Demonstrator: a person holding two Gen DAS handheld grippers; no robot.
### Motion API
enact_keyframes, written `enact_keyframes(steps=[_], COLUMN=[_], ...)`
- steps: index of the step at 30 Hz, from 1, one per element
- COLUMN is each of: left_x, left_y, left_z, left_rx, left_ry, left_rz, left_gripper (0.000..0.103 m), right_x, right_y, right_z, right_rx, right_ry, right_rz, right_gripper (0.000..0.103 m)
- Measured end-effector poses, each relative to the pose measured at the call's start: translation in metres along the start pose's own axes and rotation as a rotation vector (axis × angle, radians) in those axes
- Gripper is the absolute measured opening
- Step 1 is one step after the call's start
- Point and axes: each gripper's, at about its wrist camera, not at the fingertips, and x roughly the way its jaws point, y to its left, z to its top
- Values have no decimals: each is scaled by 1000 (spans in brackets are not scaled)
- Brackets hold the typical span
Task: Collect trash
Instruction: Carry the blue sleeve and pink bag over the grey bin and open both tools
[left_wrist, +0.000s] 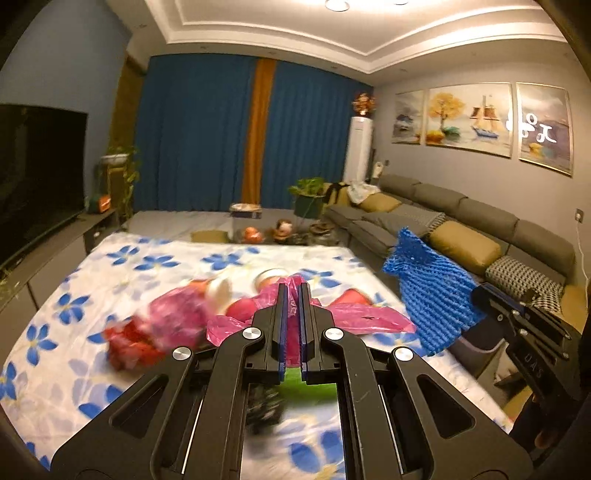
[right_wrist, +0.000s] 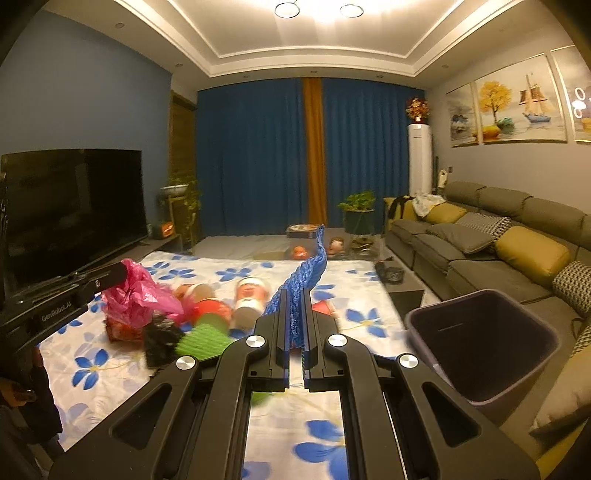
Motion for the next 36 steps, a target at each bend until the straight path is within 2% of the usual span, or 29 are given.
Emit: enact_keyframes(steps=[8, 18, 25, 36], left_x=[28, 81, 109, 141], left_y=[-69, -160, -202, -233], left_z=[18, 17, 10, -9], left_rx=[42, 79, 114, 121], left_ry=[-27, -4, 1, 33], left_rz=[-115, -245, -298, -367], left_gripper=[4, 4, 5, 5], right_x=[-9, -12, -14, -2], right_y=[-51, -118, -155, -176], right_z=[10, 10, 0, -11], right_rx=[11, 56, 93, 117], right_ry=[-33, -45, -39, -19], right_rz=[-114, -256, -311, -333], right_gripper=[6, 6, 6, 6])
